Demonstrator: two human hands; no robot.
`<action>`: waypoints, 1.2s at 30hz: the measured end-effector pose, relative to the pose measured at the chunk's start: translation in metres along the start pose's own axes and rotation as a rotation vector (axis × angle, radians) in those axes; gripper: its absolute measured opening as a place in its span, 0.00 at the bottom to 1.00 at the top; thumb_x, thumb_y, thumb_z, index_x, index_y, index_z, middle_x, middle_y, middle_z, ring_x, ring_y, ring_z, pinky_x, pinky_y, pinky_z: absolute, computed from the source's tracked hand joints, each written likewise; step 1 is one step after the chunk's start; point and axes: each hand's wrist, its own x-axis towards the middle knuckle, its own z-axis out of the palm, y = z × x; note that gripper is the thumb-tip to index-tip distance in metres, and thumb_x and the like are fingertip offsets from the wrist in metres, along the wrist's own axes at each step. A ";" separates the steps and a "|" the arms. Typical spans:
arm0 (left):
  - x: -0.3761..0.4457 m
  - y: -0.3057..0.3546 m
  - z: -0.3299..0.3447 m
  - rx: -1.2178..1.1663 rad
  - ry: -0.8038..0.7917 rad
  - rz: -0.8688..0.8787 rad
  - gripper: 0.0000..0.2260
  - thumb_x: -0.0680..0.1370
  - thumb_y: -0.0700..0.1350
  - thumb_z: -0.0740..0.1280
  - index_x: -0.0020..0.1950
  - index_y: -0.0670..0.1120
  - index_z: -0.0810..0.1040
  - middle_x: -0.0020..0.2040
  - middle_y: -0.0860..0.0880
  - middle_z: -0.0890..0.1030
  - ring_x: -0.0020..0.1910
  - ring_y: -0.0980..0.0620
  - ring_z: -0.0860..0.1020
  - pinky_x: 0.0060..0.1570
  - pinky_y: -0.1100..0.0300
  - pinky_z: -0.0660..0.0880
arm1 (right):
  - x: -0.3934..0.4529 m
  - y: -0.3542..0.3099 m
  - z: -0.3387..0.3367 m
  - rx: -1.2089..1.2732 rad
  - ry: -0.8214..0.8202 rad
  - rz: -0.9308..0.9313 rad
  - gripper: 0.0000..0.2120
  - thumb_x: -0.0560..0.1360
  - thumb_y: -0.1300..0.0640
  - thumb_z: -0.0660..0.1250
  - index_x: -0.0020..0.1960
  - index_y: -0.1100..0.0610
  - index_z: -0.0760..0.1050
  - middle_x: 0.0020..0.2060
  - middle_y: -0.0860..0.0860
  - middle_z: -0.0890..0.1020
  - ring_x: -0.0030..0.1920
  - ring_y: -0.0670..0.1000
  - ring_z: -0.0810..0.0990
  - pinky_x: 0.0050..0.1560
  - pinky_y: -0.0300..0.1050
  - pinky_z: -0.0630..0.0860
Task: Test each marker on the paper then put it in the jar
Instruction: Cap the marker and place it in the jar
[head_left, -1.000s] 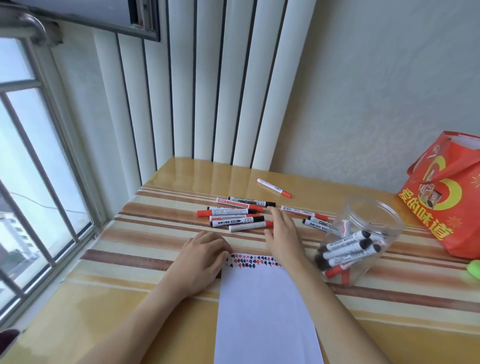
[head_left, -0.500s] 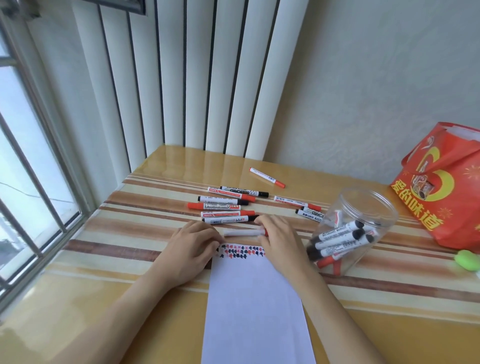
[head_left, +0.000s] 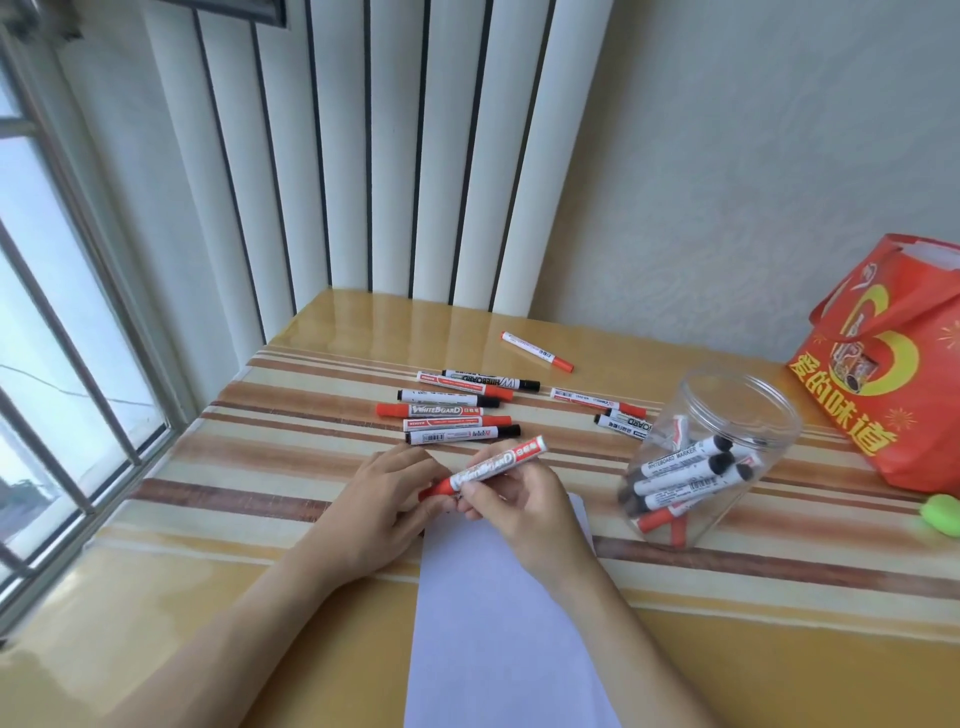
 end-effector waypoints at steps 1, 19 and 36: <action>0.000 -0.001 0.001 0.012 0.011 0.002 0.12 0.84 0.57 0.61 0.56 0.52 0.79 0.49 0.57 0.77 0.50 0.52 0.75 0.49 0.49 0.74 | -0.001 -0.001 0.001 0.025 -0.004 -0.008 0.09 0.75 0.60 0.72 0.54 0.60 0.78 0.44 0.57 0.86 0.43 0.55 0.85 0.49 0.48 0.82; -0.003 0.007 0.000 0.256 0.052 0.028 0.11 0.85 0.54 0.56 0.54 0.56 0.77 0.41 0.59 0.72 0.42 0.55 0.68 0.43 0.55 0.68 | -0.004 0.020 0.004 -1.206 -0.053 -0.480 0.13 0.81 0.46 0.52 0.50 0.52 0.72 0.42 0.47 0.78 0.38 0.57 0.78 0.33 0.47 0.65; -0.005 0.018 -0.007 0.340 0.079 0.060 0.08 0.81 0.46 0.58 0.48 0.53 0.77 0.39 0.58 0.71 0.42 0.52 0.67 0.44 0.54 0.67 | -0.012 0.002 0.002 -1.204 -0.187 -0.429 0.16 0.86 0.44 0.50 0.56 0.54 0.69 0.45 0.51 0.81 0.41 0.62 0.79 0.35 0.51 0.65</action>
